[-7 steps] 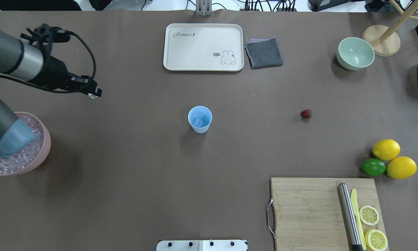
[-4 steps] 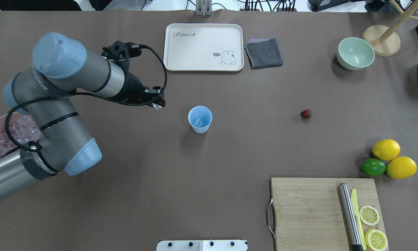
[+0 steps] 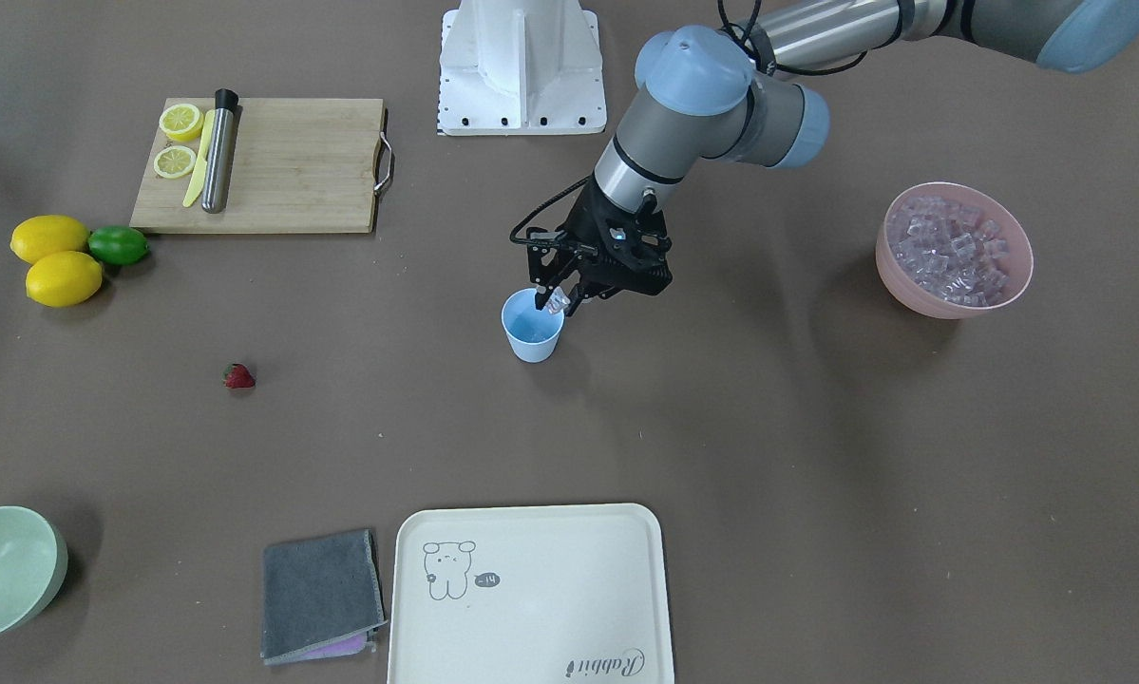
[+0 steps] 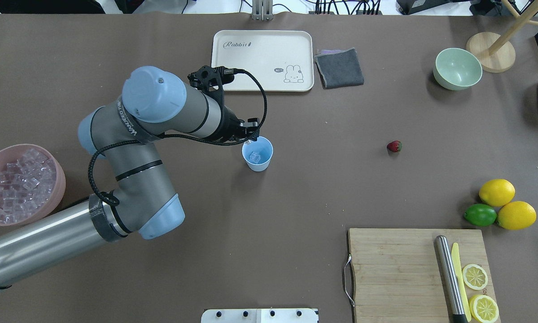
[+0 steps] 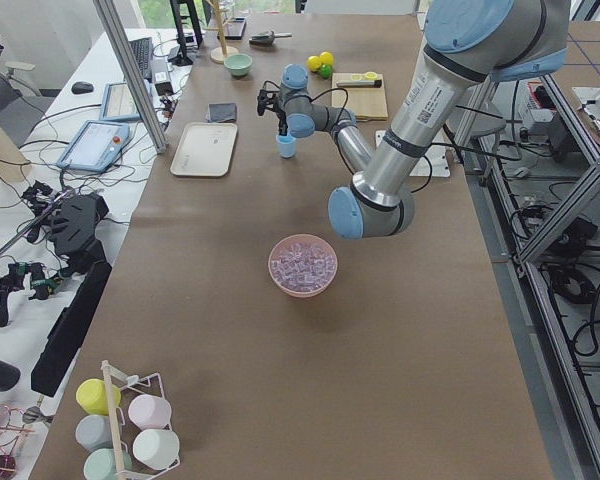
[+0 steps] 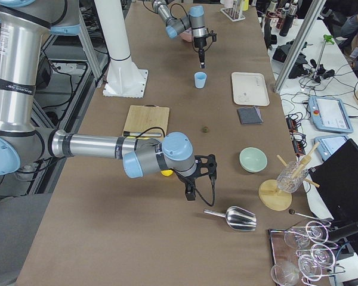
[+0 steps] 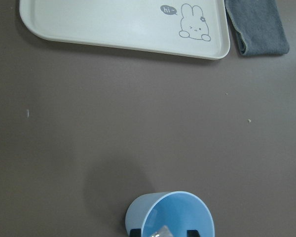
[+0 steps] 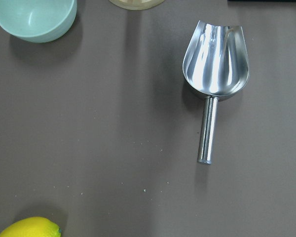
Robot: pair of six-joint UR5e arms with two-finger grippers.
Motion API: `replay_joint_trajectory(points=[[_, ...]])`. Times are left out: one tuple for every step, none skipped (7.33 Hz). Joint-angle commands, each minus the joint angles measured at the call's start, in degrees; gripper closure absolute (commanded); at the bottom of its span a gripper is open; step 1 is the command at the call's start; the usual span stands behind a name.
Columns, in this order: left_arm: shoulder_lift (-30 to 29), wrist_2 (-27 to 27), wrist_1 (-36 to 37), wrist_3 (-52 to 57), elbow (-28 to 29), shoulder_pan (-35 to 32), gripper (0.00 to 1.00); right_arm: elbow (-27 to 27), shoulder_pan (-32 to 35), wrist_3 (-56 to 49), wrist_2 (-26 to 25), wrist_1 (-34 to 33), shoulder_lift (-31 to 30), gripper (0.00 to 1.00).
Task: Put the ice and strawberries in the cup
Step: 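Carry the ice cube with the left gripper over the light-blue cup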
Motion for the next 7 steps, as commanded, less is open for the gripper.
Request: replay_joint_trajectory(points=[[-0.49, 1.80, -1.18, -1.33, 0.73, 2.10, 1.00, 0.00, 0.00, 0.06, 0.00, 0.00, 0.00, 0.00], [-0.41, 1.80, -1.28, -1.07, 0.82, 2.10, 0.68, 0.00, 0.00, 0.06, 0.00, 0.00, 0.00, 0.00], [-0.32, 1.80, -1.28, -1.07, 0.82, 2.10, 0.43, 0.00, 0.00, 0.06, 0.00, 0.00, 0.00, 0.00], [-0.32, 1.80, -1.28, -0.98, 0.82, 2.10, 0.28, 0.00, 0.00, 0.06, 0.00, 0.00, 0.00, 0.00], [-0.23, 1.80, -1.28, -0.63, 0.74, 1.84, 0.07, 0.00, 0.00, 0.06, 0.00, 0.00, 0.00, 0.00], [-0.14, 1.71, -1.19, -0.63, 0.39, 1.49, 0.04, 0.00, 0.00, 0.06, 0.00, 0.00, 0.00, 0.00], [1.16, 1.45, -0.67, -0.54, -1.10, 0.62, 0.03, 0.00, 0.00, 0.06, 0.00, 0.00, 0.00, 0.00]])
